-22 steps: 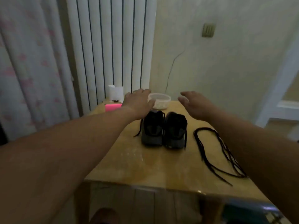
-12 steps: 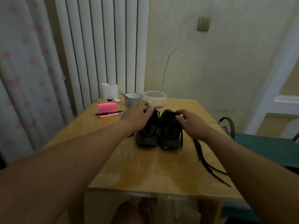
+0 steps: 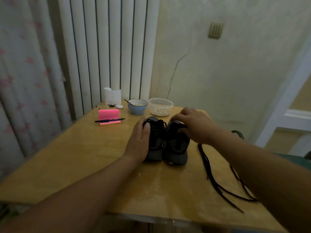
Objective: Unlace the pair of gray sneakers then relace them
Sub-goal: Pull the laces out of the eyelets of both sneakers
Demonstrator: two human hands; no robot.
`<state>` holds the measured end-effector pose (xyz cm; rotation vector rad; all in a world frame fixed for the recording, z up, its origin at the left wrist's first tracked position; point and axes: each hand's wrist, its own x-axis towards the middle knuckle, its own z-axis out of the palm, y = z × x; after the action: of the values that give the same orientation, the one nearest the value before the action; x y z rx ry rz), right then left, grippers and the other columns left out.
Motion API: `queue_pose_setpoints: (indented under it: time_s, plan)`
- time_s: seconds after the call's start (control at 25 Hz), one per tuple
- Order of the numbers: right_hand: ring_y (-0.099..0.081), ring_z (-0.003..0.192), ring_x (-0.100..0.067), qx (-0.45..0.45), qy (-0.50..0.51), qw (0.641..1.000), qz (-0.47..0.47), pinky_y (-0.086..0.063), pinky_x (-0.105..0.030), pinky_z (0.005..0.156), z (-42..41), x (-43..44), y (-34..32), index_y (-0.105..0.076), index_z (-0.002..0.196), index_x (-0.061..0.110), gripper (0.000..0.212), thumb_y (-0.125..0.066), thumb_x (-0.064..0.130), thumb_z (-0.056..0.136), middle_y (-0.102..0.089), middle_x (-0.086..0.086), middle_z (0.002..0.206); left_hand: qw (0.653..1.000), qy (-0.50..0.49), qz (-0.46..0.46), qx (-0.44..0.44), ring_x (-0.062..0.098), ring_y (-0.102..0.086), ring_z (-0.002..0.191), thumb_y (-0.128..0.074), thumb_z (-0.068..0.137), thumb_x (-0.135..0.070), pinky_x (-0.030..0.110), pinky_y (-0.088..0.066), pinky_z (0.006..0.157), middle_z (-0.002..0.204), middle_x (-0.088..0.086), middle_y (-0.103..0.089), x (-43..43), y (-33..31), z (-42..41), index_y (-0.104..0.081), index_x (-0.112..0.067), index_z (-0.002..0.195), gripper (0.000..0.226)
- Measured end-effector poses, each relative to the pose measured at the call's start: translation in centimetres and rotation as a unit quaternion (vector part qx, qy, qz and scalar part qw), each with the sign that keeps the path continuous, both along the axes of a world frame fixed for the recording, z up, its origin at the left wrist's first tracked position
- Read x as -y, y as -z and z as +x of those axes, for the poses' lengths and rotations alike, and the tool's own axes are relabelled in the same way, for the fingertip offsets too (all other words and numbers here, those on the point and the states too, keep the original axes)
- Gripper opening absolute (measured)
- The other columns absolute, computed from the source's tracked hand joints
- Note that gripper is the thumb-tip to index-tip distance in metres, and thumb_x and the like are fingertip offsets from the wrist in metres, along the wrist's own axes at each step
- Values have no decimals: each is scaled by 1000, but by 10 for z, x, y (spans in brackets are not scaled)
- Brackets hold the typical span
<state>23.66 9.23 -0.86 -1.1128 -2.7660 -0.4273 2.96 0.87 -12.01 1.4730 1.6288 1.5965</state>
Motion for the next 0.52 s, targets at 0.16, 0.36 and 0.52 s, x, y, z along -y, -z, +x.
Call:
queue_pose_setpoints:
  time_s: [0.16, 0.36, 0.52]
  plan:
    - [-48, 124, -27, 250, -85, 961, 85, -46, -39, 100, -48, -10, -24, -34, 154, 45, 69, -65, 22, 97, -43, -4, 142, 996, -11, -67, 58, 21, -52, 136, -24, 113, -50, 33, -44, 98, 146, 0, -56, -3, 29, -17, -44, -28, 153, 50]
    - [-49, 128, -31, 332, -72, 936, 87, -46, -40, 98, -76, -19, -17, -46, 152, 29, 52, -60, 30, 101, -45, -11, 145, 995, -6, -64, 70, 20, -56, 127, -27, 113, -48, 41, -50, 102, 140, -1, -60, -5, 33, -19, -47, -29, 151, 47]
    - [-56, 119, -33, 288, -14, 957, 37, -49, -37, 88, -85, -14, -33, -52, 146, 29, 47, -61, 30, 100, -52, -9, 132, 992, -27, -35, 115, 17, -53, 131, -28, 112, -50, 34, -48, 101, 142, -4, -55, 11, 17, -26, -43, -27, 153, 49]
